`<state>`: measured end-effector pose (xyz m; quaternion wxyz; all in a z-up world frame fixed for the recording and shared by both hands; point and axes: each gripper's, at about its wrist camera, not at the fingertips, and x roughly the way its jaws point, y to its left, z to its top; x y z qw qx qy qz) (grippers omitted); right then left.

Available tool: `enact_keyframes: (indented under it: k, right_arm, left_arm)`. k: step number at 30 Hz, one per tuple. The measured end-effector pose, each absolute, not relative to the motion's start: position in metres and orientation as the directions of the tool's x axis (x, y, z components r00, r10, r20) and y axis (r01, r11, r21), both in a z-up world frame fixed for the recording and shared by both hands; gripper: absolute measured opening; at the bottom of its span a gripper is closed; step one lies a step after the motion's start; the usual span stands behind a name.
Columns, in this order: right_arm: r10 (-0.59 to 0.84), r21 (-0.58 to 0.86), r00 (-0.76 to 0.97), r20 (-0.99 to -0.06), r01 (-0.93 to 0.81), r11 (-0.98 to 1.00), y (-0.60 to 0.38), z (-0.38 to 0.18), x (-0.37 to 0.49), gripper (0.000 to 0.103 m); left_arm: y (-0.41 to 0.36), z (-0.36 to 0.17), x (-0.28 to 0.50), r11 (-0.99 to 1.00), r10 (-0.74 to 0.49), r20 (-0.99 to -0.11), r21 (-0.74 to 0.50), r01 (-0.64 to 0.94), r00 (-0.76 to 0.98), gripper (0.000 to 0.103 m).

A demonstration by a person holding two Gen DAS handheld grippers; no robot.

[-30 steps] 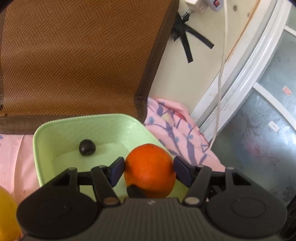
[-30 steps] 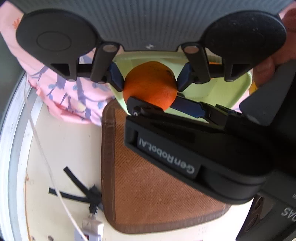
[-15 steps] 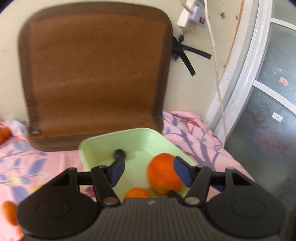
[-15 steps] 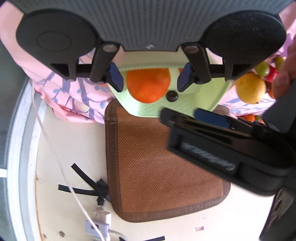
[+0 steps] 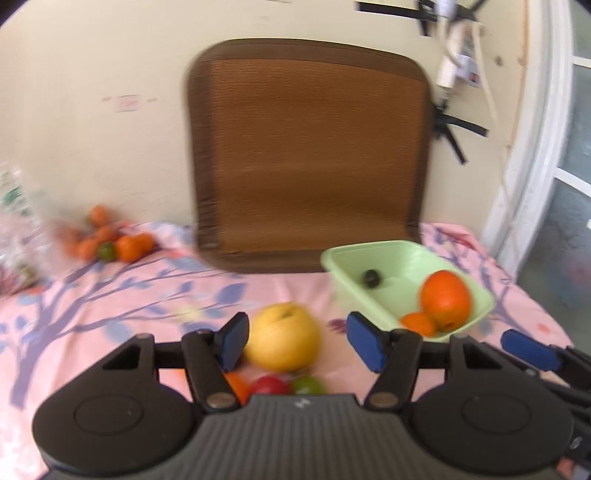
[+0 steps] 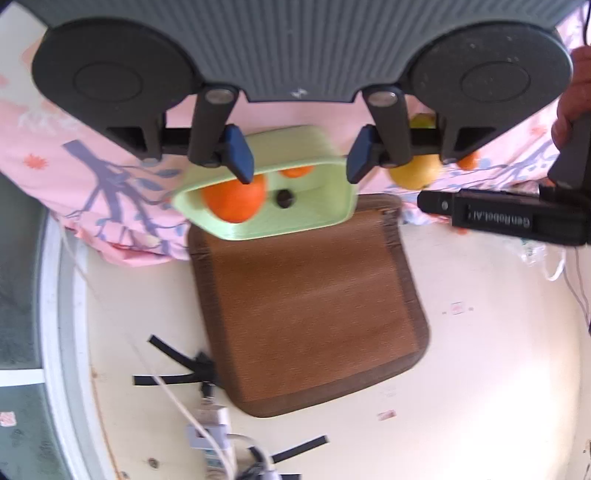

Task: Organize fruits
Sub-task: 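Grasp a green lime from the pile with the left tool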

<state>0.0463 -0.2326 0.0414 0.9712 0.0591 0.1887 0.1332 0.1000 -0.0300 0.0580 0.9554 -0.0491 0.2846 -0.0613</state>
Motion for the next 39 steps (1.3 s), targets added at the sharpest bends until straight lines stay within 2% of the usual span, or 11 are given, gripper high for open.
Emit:
enact_keyframes:
  k: [4, 9, 13, 18, 22, 32, 39]
  right_arm:
    - [0.32, 0.156, 0.874, -0.366, -0.281, 0.947, -0.208, 0.04, 0.041, 0.046]
    - [0.36, 0.126, 0.849, -0.387, -0.338, 0.933, -0.177, 0.039, 0.036, 0.046]
    - [0.377, 0.118, 0.833, -0.405, -0.361, 0.925, -0.161, 0.036, 0.033, 0.046]
    - [0.383, 0.101, 0.821, -0.423, -0.377, 0.921, -0.145, 0.033, 0.032, 0.046]
    - [0.381, 0.083, 0.815, -0.437, -0.385, 0.919, -0.139, 0.031, 0.033, 0.046]
    - [0.394, 0.077, 0.786, -0.476, -0.409, 0.909, -0.127, 0.022, 0.042, 0.046]
    - [0.429, 0.216, 0.73, -0.532, -0.373, 0.902, -0.149, 0.02, 0.085, 0.04]
  left_arm:
    - [0.0, 0.05, 0.085, 0.993, -0.086, -0.538, -0.117, 0.026, 0.838, 0.06]
    - [0.029, 0.038, 0.07, 0.994, -0.026, -0.536, -0.105, -0.036, 0.844, 0.06]
    - [0.045, 0.026, 0.064, 0.996, -0.007, -0.551, -0.079, -0.044, 0.834, 0.06]
    - [0.062, 0.011, 0.062, 0.992, -0.008, -0.562, -0.108, -0.063, 0.827, 0.06]
    - [0.07, 0.006, 0.062, 0.986, -0.033, -0.564, -0.153, -0.065, 0.825, 0.06]
    - [0.064, 0.007, 0.056, 0.988, -0.084, -0.533, -0.153, 0.001, 0.842, 0.059]
    - [0.035, 0.01, 0.049, 0.975, -0.222, -0.513, -0.142, 0.173, 0.829, 0.058]
